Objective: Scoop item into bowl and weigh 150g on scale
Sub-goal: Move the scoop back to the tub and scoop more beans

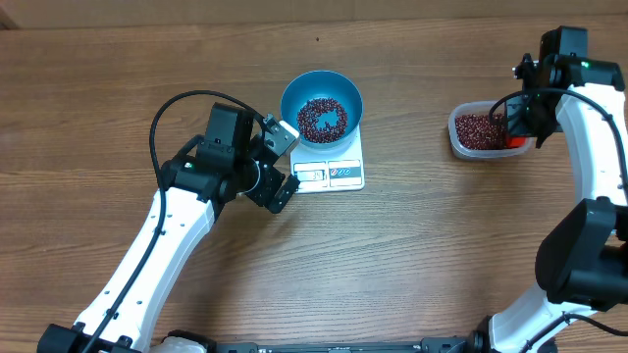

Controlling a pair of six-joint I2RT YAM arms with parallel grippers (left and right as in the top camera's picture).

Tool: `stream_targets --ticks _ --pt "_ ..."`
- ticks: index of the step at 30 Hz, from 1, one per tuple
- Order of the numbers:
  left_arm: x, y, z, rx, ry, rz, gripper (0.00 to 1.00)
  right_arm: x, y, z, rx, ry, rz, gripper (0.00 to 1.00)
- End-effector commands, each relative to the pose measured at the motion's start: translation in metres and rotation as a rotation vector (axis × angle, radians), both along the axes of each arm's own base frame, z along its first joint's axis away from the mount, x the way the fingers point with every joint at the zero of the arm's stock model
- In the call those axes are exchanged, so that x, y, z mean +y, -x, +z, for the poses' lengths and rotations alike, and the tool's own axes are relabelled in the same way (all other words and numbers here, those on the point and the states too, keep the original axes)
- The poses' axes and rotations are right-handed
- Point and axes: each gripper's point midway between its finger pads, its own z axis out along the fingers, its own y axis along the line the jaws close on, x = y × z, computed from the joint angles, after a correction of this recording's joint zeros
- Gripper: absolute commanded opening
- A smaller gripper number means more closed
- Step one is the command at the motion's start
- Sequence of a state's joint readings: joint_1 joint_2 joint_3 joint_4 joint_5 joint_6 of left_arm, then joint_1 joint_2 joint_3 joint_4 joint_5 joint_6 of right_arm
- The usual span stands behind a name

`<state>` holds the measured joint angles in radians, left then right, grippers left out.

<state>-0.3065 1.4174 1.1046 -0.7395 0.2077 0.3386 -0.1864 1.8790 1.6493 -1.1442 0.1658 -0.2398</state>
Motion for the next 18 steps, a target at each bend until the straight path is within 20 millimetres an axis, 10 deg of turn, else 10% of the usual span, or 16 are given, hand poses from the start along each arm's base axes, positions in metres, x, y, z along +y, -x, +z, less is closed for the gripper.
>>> stream_targets --ticks 1,8,18 --pt "0.002 0.0 0.006 -0.015 0.011 0.013 1.0 0.0 0.002 -0.023 0.057 0.0 -0.007 0.04" --pt "0.002 0.0 0.006 -0.015 0.011 0.013 1.0 0.054 -0.003 -0.028 0.028 -0.324 0.114 0.04" --pt "0.002 0.0 0.006 -0.015 0.011 0.013 0.99 0.039 0.002 -0.012 -0.061 -0.614 0.035 0.04"
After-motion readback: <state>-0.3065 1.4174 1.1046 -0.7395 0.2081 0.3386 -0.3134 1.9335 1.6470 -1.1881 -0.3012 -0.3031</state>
